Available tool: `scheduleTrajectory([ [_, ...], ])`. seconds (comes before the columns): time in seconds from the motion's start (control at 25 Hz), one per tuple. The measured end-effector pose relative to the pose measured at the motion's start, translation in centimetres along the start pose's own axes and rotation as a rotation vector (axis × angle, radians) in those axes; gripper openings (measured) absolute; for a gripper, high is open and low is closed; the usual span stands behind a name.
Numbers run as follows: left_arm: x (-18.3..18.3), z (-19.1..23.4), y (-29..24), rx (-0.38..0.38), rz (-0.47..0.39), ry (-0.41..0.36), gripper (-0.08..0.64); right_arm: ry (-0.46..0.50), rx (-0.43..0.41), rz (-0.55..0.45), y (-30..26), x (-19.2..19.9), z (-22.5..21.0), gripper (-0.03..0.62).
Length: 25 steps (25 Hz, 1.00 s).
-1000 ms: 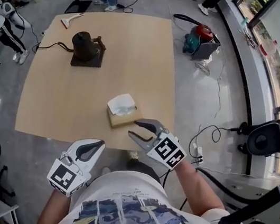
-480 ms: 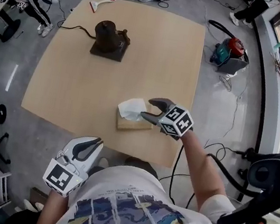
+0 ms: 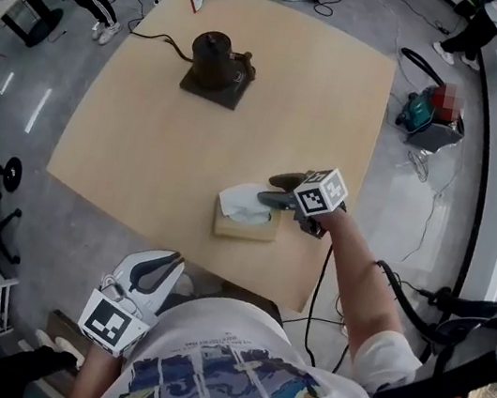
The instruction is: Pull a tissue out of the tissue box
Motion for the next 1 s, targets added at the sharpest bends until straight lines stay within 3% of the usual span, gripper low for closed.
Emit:
scheduleTrajectory([
  [0.2, -0.3, 0.1, -0.6, 0.004, 0.021, 0.021, 0.029, -0.085, -0.184, 0.027, -1.3, -0.5, -1.3, 0.255],
  [0.36, -0.1, 0.1, -0.7, -0.005, 0.034, 0.013, 0.029, -0.089, -0.237, 0.053, -1.9, -0.7, -1.4, 0.255],
  [0.64, 0.4, 0.4, -1.2, -0.012, 0.05, 0.011, 0.029, 0.001, -0.231, -0.003, -1.3, -1.4, -0.5, 0.255],
  [1.0, 0.4, 0.8, -0.5, 0.009, 0.017, 0.004, 0.029, 0.111, -0.166, 0.021, -0.8, -2.4, 1.7, 0.226],
])
Point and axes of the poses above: the fingertips, and each gripper's own axes: y backward along the fingers, z to its left, x out of its underside, the point moved 8 cm from there along y, backward along the fingers, and after that the axes turned 13 degrees about z, right-handed, at the moved point
